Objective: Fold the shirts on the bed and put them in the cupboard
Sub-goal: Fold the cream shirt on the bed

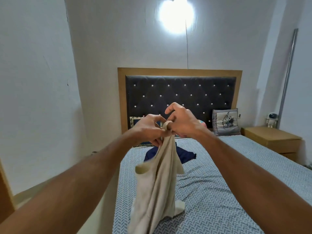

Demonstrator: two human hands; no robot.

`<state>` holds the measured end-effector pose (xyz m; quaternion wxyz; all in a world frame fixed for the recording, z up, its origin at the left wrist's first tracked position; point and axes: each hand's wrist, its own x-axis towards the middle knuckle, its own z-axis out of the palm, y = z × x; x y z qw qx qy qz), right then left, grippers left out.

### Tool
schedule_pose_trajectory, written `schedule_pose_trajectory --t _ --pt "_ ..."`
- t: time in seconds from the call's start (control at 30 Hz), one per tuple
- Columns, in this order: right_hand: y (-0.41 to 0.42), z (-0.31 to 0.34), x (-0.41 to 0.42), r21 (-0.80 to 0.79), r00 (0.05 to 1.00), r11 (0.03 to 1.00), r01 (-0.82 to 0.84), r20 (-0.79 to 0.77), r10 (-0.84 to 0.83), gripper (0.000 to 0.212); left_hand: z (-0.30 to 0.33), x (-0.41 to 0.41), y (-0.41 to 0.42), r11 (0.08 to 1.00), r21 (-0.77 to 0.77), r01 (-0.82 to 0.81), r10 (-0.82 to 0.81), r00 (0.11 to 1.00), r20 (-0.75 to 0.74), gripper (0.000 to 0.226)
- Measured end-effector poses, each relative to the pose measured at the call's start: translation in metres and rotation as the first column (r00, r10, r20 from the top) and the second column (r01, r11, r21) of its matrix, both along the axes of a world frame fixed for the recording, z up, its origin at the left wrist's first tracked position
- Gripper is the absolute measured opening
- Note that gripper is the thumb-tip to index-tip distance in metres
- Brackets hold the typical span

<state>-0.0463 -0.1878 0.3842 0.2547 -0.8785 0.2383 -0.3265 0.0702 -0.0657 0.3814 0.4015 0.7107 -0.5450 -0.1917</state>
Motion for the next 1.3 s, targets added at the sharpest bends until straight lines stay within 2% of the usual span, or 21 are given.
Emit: schedule_pose_trajectory --t 0.1,0.2,0.27,0.33,0.4,0.47,0.53,0.63,0.7,0.73,0.8,0.87,0.93,1.0,1.07,1.1,1.13,1.17,1.23,1.27,1.3 --pt "0.000 -0.008 0.007 -0.132 0.996 0.989 0.071 -0.034 -0.077 0.043 -0.005 -0.001 -0.004 0.977 -0.128 -0.170 0.190 0.967 0.169 0.008" --pt "-0.013 -0.024 0.000 -0.228 0.949 0.951 0.210 -0.187 -0.255 0.038 0.004 0.014 0.004 0.911 -0.277 -0.305 0.382 0.876 0.294 0.019" --pt "-0.029 -0.036 -0.017 -0.209 0.880 0.929 0.305 -0.311 -0.359 0.032 0.013 0.036 0.017 0.861 -0.308 -0.406 0.495 0.808 0.319 0.021" --pt "-0.042 -0.041 -0.038 -0.058 0.878 0.932 0.358 -0.320 -0.357 0.024 0.017 0.062 0.033 0.813 -0.297 -0.501 0.577 0.762 0.295 0.020" --pt "-0.047 -0.039 -0.050 0.179 0.916 0.908 0.379 -0.211 -0.341 0.010 0.012 0.073 0.044 0.801 -0.239 -0.549 0.599 0.741 0.305 0.022" --pt "-0.046 -0.031 -0.049 0.380 0.943 0.864 0.329 -0.091 -0.320 0.014 0.005 0.071 0.042 0.820 -0.167 -0.547 0.565 0.730 0.385 0.017" --pt "-0.039 -0.021 -0.047 0.550 0.959 0.804 0.226 0.018 -0.281 0.019 0.002 0.063 0.035 0.835 -0.113 -0.538 0.536 0.751 0.385 0.010" --pt "-0.029 -0.006 -0.050 0.655 0.963 0.750 0.093 0.132 -0.234 0.012 0.006 0.058 0.030 0.874 -0.096 -0.476 0.485 0.850 0.206 0.011" --pt "-0.035 0.000 -0.054 0.609 0.963 0.789 0.079 0.158 -0.218 0.013 0.013 0.057 0.031 0.904 -0.101 -0.415 0.422 0.904 0.066 0.015" --pt "-0.041 0.001 -0.057 0.532 0.973 0.841 0.096 0.130 -0.193 0.016 0.016 0.057 0.032 0.912 -0.109 -0.396 0.401 0.916 0.020 0.014" --pt "-0.055 0.003 -0.066 0.291 0.992 0.949 0.125 -0.033 -0.121 0.026 0.024 0.059 0.034 0.915 -0.142 -0.378 0.388 0.920 0.053 0.011" --pt "-0.061 0.005 -0.079 0.059 0.958 0.993 0.105 -0.275 -0.085 0.033 0.029 0.066 0.035 0.937 -0.155 -0.312 0.338 0.923 0.185 0.016" --pt "-0.069 0.002 -0.084 -0.152 0.884 0.984 0.092 -0.443 -0.151 0.038 0.031 0.068 0.039 0.973 -0.061 -0.222 0.229 0.906 0.356 0.035" --pt "-0.073 -0.003 -0.084 -0.260 0.841 0.958 0.123 -0.485 -0.239 0.027 0.025 0.067 0.035 0.979 0.024 -0.202 0.147 0.786 0.600 0.040" --pt "-0.074 -0.007 -0.084 -0.163 0.895 0.966 0.198 -0.371 -0.246 0.006 0.016 0.068 0.029 0.956 -0.060 -0.288 0.243 0.655 0.715 0.017" --pt "-0.075 -0.008 -0.087 -0.079 0.931 0.969 0.234 -0.267 -0.247 0.010 0.012 0.069 0.026 0.930 -0.130 -0.344 0.334 0.641 0.691 0.008" --pt "-0.074 -0.008 -0.089 -0.001 0.955 0.967 0.257 -0.151 -0.254 0.014 0.009 0.070 0.025 0.896 -0.186 -0.404 0.426 0.660 0.619 0.010" --pt "-0.072 -0.006 -0.093 0.087 0.969 0.965 0.246 -0.023 -0.245 0.017 0.008 0.070 0.024 0.861 -0.214 -0.461 0.502 0.701 0.507 0.014" --pt "-0.068 0.001 -0.102 0.248 0.971 0.960 0.128 0.166 -0.173 0.031 0.012 0.068 0.020 0.805 -0.234 -0.544 0.587 0.787 0.190 0.020" --pt "-0.069 0.004 -0.107 0.291 0.976 0.955 0.050 0.191 -0.109 0.038 0.016 0.067 0.016 0.783 -0.239 -0.575 0.597 0.802 0.027 0.021" --pt "-0.069 0.006 -0.112 0.275 0.988 0.961 0.015 0.141 -0.056 0.042 0.021 0.067 0.013 0.765 -0.242 -0.597 0.598 0.798 -0.080 0.022"
